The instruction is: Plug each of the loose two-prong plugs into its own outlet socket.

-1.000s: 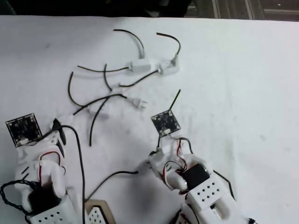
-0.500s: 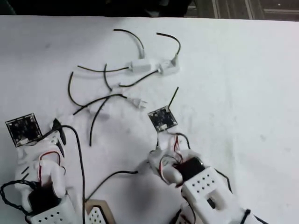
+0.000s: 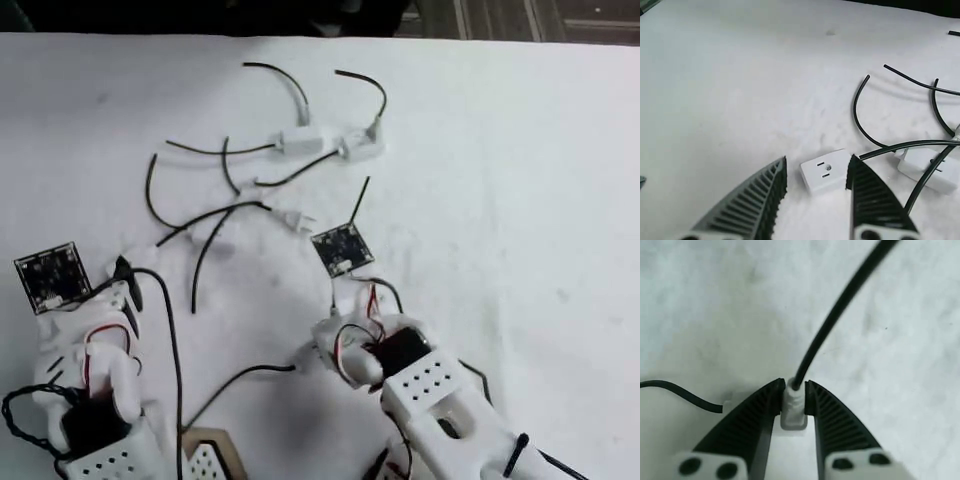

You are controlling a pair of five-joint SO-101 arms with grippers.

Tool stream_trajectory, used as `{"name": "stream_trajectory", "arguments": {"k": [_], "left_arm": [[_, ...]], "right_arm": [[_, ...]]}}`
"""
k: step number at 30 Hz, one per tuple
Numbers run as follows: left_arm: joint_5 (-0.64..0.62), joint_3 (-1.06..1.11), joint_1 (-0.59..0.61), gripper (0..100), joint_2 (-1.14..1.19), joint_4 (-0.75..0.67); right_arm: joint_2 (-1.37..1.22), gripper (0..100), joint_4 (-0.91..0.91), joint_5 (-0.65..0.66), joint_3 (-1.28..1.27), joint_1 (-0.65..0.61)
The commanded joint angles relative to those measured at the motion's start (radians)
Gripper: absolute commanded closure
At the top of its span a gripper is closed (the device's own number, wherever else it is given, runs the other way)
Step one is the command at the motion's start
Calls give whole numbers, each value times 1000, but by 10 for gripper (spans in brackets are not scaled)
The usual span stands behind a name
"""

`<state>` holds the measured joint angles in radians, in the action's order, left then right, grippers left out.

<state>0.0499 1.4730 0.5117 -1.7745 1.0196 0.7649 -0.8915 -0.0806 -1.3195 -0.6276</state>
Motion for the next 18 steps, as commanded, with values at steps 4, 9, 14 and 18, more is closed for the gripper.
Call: {"name": "stream_trajectory", "arguments": {"k": [4, 9, 14, 18], "left_arm": [[9, -5, 1, 793, -8, -21], [9, -3, 1, 793, -8, -21], [9, -3, 1, 793, -8, -21], [9, -3, 1, 793, -8, -21]], "right_arm": [[-81, 982, -33, 31, -29, -19], [-81, 982, -58, 25, -11, -19], [-84, 982, -76, -44, 0, -21], [-90, 982, -88, -77, 11, -21]]}}
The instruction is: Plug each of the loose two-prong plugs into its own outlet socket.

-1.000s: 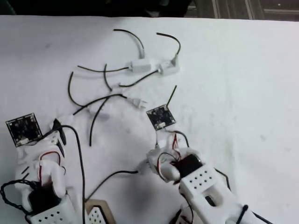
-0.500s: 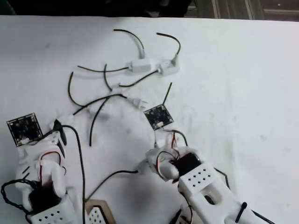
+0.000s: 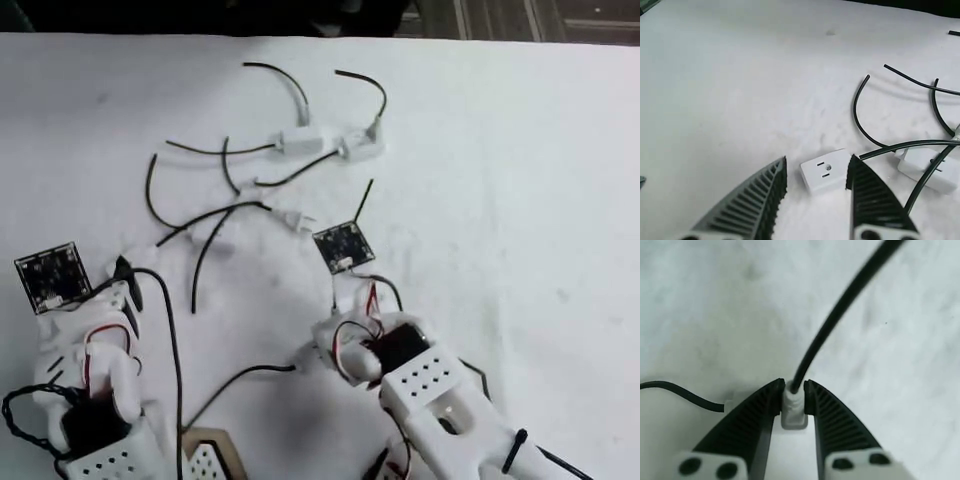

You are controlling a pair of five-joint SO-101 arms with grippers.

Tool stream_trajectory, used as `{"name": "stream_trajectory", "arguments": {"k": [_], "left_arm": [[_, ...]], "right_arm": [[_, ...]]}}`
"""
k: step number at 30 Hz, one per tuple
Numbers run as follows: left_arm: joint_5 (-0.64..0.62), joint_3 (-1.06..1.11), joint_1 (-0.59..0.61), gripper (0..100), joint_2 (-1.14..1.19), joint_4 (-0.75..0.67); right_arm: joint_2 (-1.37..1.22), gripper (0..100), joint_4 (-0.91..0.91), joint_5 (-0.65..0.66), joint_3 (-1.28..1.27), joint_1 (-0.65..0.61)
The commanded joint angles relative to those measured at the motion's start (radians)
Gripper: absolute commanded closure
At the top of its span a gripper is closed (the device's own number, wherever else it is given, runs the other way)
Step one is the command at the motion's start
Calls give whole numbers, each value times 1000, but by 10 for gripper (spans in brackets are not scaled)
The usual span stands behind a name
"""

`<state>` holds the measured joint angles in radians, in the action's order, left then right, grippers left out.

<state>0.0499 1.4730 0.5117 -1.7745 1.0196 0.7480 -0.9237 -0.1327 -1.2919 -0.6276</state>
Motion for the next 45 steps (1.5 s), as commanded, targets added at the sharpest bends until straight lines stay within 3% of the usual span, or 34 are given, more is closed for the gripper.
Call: {"name": "stream_trajectory", "arguments": {"k": [1, 14, 21, 31, 45], "left_arm": [[9, -3, 1, 793, -8, -21], [9, -3, 1, 793, -8, -21], [9, -3, 1, 794, -8, -21], [9, -3, 1, 794, -8, -21], [9, -3, 1, 793, -8, -21]], "right_arm": [[-73, 982, -56, -28, -17, -21], [-73, 982, -50, -11, -23, 7], [-65, 982, -48, 77, -21, 10], [-65, 982, -48, 315, -14, 12], [-74, 982, -48, 347, -8, 120]]}}
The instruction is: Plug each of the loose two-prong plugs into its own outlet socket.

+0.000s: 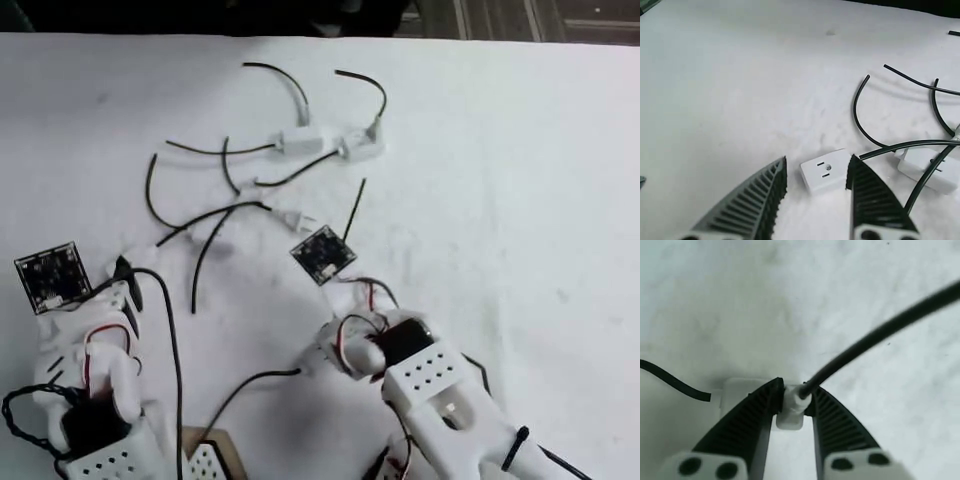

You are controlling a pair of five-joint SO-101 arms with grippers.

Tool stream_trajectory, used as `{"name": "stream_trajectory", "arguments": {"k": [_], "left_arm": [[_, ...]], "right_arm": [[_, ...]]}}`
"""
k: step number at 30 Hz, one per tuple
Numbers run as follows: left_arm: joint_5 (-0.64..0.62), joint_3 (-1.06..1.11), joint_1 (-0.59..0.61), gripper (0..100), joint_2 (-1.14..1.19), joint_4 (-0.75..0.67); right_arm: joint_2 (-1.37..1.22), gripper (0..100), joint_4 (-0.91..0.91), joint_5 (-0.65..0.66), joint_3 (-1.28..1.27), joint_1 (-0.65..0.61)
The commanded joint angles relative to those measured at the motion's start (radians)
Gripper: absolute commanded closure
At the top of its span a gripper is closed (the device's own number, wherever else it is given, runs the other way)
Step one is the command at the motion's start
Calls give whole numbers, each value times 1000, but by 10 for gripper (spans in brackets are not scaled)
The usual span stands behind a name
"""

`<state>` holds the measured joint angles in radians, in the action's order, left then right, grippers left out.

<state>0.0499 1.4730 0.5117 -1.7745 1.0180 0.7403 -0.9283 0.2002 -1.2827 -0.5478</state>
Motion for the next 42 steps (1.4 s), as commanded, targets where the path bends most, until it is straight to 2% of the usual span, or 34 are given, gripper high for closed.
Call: {"name": "stream_trajectory", "arguments": {"k": [1, 5, 14, 20, 23, 27, 29, 42], "left_arm": [[9, -3, 1, 793, -8, -20], [9, -3, 1, 793, -8, -20], [9, -3, 1, 793, -8, -20], [9, 5, 1, 793, -8, -20], [9, 5, 1, 793, -10, -20], [9, 5, 1, 793, -10, -20], [9, 5, 1, 793, -10, -20], [9, 6, 1, 793, -10, -20]], "right_arm": [[-67, 982, -44, 14, -17, 38], [-61, 982, 10, 83, -64, -4], [-64, 982, 7, -100, -58, -114], [-58, 979, 8, -115, -48, -111], [-62, 923, 5, -117, -32, -111], [-56, 772, 2, -117, -31, -113], [-56, 728, -18, -117, -23, -113], [-56, 736, -180, -117, 172, -117]]}}
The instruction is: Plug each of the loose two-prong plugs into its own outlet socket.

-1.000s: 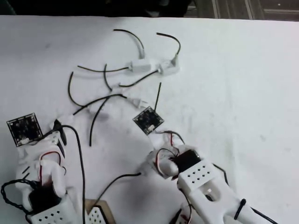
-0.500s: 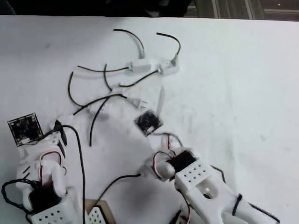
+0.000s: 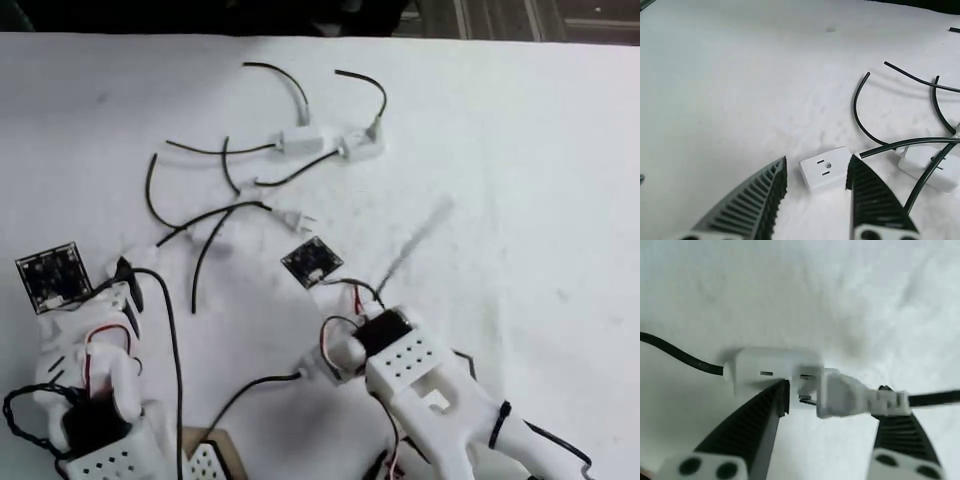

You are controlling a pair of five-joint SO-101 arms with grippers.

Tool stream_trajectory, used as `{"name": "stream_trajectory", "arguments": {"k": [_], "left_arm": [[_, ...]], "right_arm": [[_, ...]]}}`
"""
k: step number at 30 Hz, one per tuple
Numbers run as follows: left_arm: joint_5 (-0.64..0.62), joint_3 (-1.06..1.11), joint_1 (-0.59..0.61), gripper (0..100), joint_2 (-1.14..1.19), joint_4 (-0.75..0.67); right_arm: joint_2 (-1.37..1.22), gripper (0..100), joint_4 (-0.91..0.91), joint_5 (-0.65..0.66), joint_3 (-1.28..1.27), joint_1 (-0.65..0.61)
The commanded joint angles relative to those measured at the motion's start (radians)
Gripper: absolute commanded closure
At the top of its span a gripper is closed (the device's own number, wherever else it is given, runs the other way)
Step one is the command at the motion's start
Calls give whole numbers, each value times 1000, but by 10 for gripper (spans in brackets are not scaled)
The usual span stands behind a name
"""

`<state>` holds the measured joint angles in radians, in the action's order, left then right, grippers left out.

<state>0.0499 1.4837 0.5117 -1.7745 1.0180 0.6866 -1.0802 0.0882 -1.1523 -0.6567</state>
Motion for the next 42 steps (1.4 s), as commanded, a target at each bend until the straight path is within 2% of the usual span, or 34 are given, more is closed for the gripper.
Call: {"name": "stream_trajectory", "arguments": {"k": [1, 11, 14, 18, 22, 28, 33, 35, 37, 42], "left_arm": [[9, -5, 1, 793, -10, -20], [11, -5, -1, 793, -10, -20], [86, -9, -19, 793, -10, -20], [204, -6, -176, 793, -5, 3], [270, -23, -329, 793, -4, 64], [345, -133, -484, 793, -2, 221], [382, -207, -587, 793, 2, 308], [411, -218, -598, 791, 42, 307], [427, -250, -599, 769, 133, 308], [425, -417, -651, 721, 475, 311]], "right_arm": [[-2, 737, -31, -5, 49, -8], [-1, 737, -33, -6, 60, 7], [24, 737, -79, -6, 117, 73], [122, 737, -259, -5, 293, 185], [228, 737, -407, -5, 410, 268], [335, 737, -421, -5, 373, 426], [383, 737, -426, -6, 327, 460], [395, 737, -426, -17, 316, 461], [403, 737, -421, -81, 305, 461], [407, 737, -403, -133, 311, 463]]}}
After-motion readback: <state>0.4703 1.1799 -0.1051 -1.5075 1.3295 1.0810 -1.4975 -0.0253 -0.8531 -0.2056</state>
